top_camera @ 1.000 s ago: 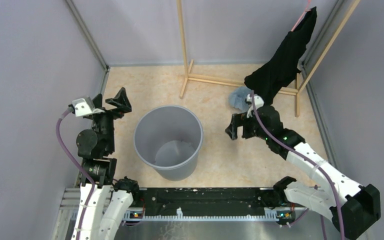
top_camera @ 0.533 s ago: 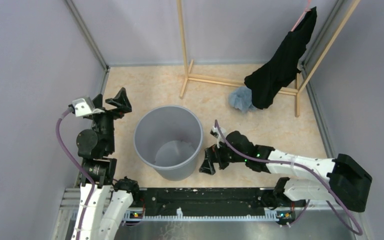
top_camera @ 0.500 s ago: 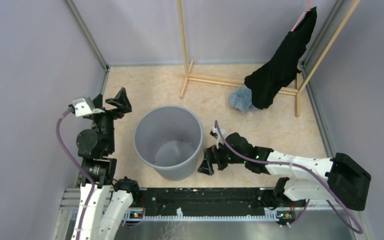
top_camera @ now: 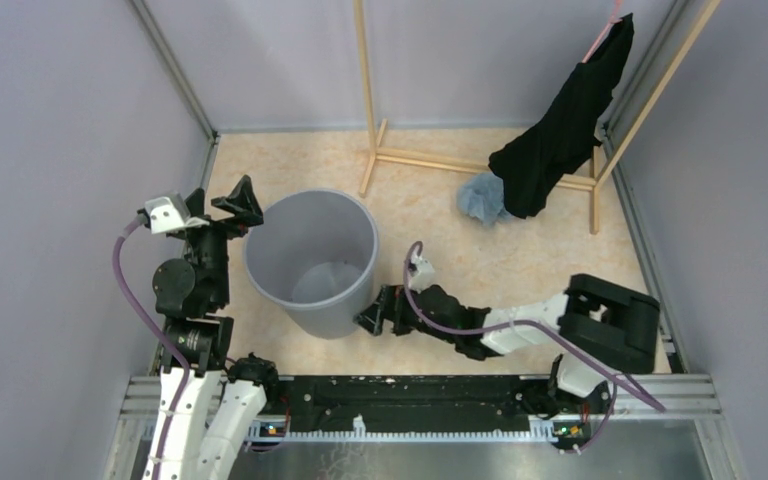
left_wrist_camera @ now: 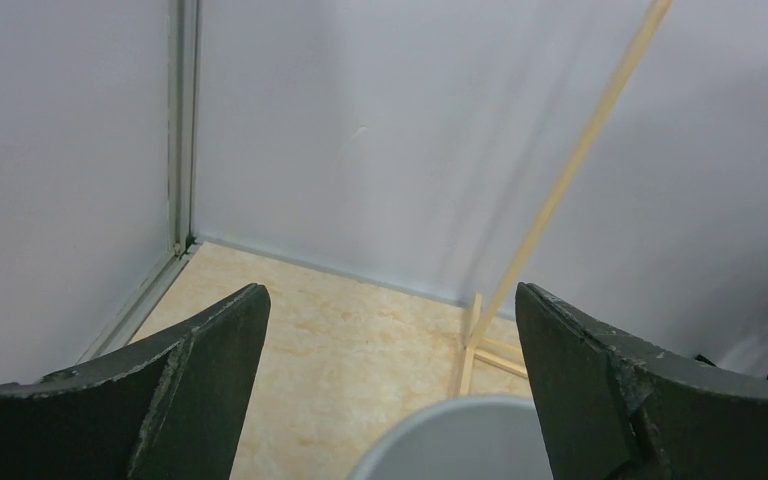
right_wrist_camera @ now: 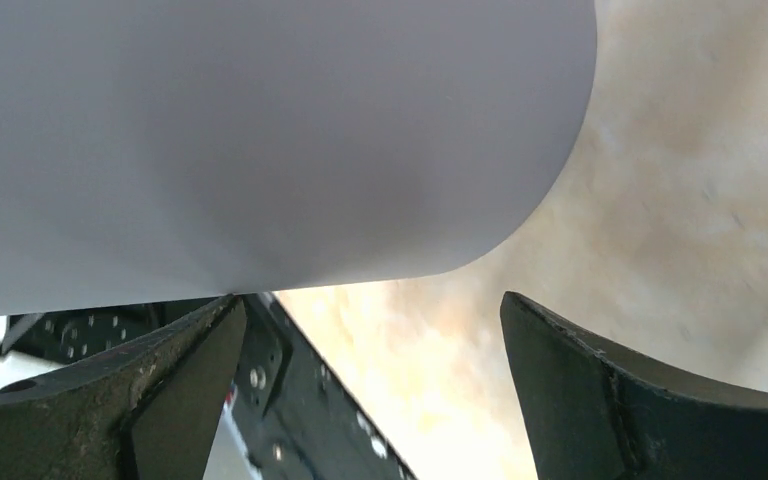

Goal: Put the trash bags into the trash bin

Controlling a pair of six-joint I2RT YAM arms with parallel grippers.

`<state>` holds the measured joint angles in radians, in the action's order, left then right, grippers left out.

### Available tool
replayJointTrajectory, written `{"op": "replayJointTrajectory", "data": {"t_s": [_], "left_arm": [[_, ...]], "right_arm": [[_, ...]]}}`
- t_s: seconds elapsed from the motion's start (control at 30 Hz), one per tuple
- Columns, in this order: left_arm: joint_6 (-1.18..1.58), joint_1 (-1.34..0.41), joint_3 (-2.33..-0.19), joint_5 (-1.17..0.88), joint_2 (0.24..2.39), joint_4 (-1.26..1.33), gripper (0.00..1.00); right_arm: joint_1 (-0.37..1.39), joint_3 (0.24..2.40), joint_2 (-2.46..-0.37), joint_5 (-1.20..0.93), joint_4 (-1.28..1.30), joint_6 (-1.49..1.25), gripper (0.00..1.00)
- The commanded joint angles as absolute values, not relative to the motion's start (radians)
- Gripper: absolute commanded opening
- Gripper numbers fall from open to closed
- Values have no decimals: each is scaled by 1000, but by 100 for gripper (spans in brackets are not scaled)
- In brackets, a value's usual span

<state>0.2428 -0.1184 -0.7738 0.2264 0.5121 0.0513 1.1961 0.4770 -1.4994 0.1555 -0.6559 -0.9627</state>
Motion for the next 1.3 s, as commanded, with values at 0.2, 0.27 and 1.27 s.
{"op": "replayJointTrajectory", "data": {"t_s": [0.2,0.27,1.27], "left_arm": [[242,-130,-900,17,523,63,98],[242,-138,-931,-129,568,78,98],[209,-550,-1189,-431,1194,120,98]], "right_arm": [[1058,867,-1852,93,-796,-874,99],[1012,888,-1871,9,-807,-878,99],[591,1195,-1821,814,311,-372,98]]}}
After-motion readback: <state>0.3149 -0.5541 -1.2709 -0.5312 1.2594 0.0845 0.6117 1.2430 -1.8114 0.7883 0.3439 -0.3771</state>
